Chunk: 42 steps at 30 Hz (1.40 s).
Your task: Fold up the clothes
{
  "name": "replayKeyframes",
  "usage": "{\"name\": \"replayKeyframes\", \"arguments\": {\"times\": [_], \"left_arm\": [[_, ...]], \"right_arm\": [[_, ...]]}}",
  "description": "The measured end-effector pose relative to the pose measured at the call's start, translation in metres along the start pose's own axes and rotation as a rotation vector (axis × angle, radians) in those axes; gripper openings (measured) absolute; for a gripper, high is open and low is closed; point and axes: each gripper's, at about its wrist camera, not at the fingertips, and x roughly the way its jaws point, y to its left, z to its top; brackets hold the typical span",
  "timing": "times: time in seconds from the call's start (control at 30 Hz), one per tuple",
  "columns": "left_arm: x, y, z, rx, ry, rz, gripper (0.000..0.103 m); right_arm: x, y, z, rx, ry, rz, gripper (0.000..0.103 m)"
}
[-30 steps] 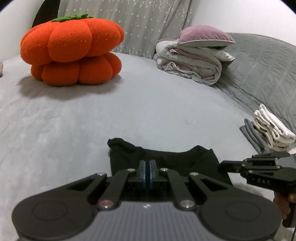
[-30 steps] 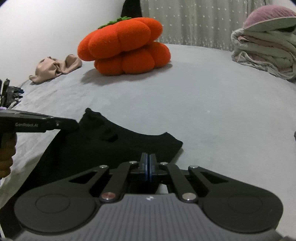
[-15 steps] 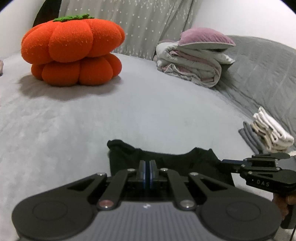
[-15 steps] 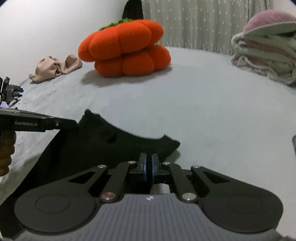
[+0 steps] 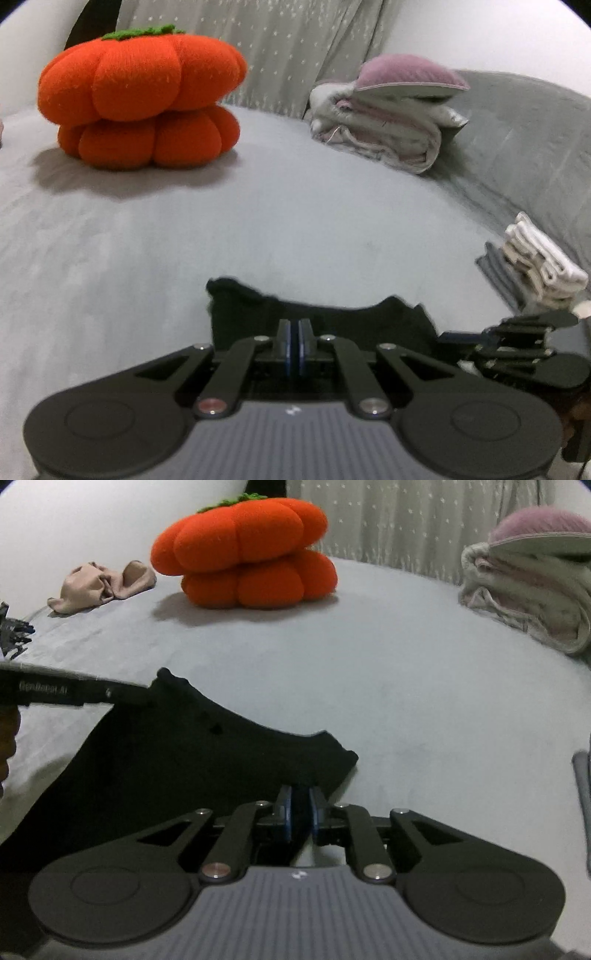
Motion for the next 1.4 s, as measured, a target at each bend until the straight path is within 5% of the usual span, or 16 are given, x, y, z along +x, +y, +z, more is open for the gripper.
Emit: {"name": "replayKeyframes", "arguments": {"times": [0.27, 0.33, 0.67, 0.9, 0.97, 1.17, 1.27, 1.4], "left_arm": [[0.000, -0.001, 0.000, 0.001, -0.011, -0.002, 0.004], [-0.002, 0.001, 0.001, -0.008, -0.017, -0.008, 0.004], [-0.018, 0.007, 0.011, -0.082, -0.152, -0.094, 0.004], [0.022, 0.011, -0.001, -0.051, 0.021, 0.065, 0.007], [0.020, 0.013, -0.001, -0.066, 0.023, 0.072, 0.011], [-0.005, 0.020, 0.005, -0.083, -0.056, 0.117, 0.023], [-0.019, 0.013, 0.005, -0.047, -0.080, 0.077, 0.023], [-0.030, -0.011, -0.013, 0.025, -0.034, -0.064, 0.026]], "right_arm": [[0.004, 0.003, -0.002, -0.012, -0.020, 0.005, 0.024], [0.000, 0.008, -0.002, -0.047, -0.033, -0.006, 0.002], [-0.023, 0.016, 0.004, -0.092, -0.212, -0.054, 0.002], [0.011, 0.004, -0.007, -0.025, -0.067, -0.083, 0.005], [0.005, 0.005, -0.005, -0.013, -0.091, -0.081, 0.014], [-0.015, 0.004, 0.002, 0.021, -0.151, -0.077, 0.014], [-0.020, 0.009, 0.003, 0.036, -0.143, -0.035, 0.014], [-0.023, 0.026, -0.001, 0.038, -0.090, 0.067, 0.014]]}}
